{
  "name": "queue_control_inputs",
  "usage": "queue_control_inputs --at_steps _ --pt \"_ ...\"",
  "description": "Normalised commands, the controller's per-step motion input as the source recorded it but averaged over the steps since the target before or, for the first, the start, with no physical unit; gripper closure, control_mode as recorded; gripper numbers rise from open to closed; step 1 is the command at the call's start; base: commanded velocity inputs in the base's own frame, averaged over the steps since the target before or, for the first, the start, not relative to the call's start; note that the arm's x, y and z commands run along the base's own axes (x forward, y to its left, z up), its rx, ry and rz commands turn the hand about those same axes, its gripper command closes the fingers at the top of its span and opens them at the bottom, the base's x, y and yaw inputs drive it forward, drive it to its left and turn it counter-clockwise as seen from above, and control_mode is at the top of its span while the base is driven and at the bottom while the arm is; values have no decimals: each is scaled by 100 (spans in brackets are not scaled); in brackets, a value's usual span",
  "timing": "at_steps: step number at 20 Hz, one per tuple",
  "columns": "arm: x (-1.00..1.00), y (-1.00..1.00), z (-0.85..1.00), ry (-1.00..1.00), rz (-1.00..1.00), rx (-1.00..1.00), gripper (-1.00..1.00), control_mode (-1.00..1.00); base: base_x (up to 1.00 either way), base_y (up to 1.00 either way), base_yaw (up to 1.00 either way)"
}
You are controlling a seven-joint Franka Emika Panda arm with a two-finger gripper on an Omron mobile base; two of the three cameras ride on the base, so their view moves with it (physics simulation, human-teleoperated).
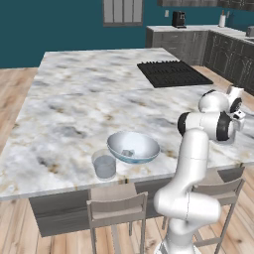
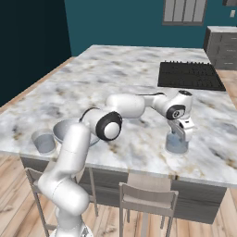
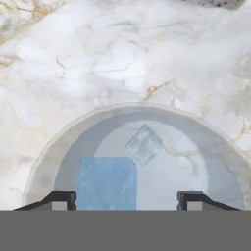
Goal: There are four ice cubes in the ice bowl. Place two ice cubes in each glass of water.
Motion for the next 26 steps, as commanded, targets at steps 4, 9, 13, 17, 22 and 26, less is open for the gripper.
queue_control_inputs --at_steps 4,9,13,17,22,26 --pt "-1 0 5 0 -2 0 100 -100 0 0 0" --pt "-11 0 4 0 -3 0 100 -100 0 0 0" --pt "-47 0 44 -7 -1 0 100 -100 0 0 0" --pt "-99 13 79 -31 1 0 100 -100 0 0 0" --pt "-100 71 62 -34 13 0 100 -100 0 0 0" --pt "-74 100 18 -19 22 -3 100 -100 0 0 0"
